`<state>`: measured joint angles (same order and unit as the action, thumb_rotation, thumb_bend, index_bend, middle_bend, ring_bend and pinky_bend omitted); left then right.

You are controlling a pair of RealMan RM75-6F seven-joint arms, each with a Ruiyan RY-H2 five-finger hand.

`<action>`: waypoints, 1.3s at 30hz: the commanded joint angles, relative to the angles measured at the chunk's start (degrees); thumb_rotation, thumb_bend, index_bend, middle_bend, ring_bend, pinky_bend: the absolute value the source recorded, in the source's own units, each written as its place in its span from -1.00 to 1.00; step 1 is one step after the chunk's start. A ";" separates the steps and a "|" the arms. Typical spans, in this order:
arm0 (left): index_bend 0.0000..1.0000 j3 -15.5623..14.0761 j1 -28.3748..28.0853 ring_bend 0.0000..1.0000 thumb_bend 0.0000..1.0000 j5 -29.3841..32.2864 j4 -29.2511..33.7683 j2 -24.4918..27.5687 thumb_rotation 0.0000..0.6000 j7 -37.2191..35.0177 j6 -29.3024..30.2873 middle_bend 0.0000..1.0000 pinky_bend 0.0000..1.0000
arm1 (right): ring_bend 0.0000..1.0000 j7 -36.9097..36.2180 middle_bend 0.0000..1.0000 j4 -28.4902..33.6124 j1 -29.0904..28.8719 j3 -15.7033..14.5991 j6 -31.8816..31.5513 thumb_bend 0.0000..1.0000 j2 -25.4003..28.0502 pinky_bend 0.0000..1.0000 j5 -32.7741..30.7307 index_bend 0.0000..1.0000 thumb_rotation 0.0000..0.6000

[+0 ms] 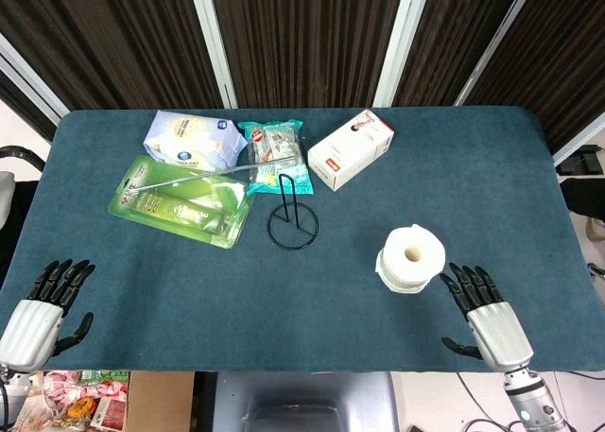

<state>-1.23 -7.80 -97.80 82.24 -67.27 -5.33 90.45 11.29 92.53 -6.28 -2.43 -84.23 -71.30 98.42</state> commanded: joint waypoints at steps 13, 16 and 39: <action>-1.00 0.35 0.38 -0.96 -0.08 0.52 0.57 0.30 1.00 -0.19 0.90 -0.88 -0.85 | -1.00 -1.02 -1.00 2.72 -11.17 9.10 15.25 -0.64 1.28 -1.00 -10.81 -1.00 1.00; -1.00 0.31 0.51 -0.96 -0.08 0.63 0.59 0.42 1.00 0.10 0.93 -0.88 -0.85 | -1.00 0.14 -1.00 3.65 -15.90 12.25 23.20 -0.67 1.91 -1.00 -17.81 -1.00 1.00; -1.00 0.50 0.68 -0.96 -0.08 0.93 0.88 0.54 1.00 0.72 0.99 -0.88 -0.85 | -0.12 10.54 -0.05 2.51 -29.28 12.66 39.30 -0.64 3.16 -0.10 -44.91 0.32 1.00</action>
<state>-0.73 -7.12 -96.86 83.13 -66.73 -4.62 91.43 21.58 94.95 -35.36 10.67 -43.87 -68.24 53.39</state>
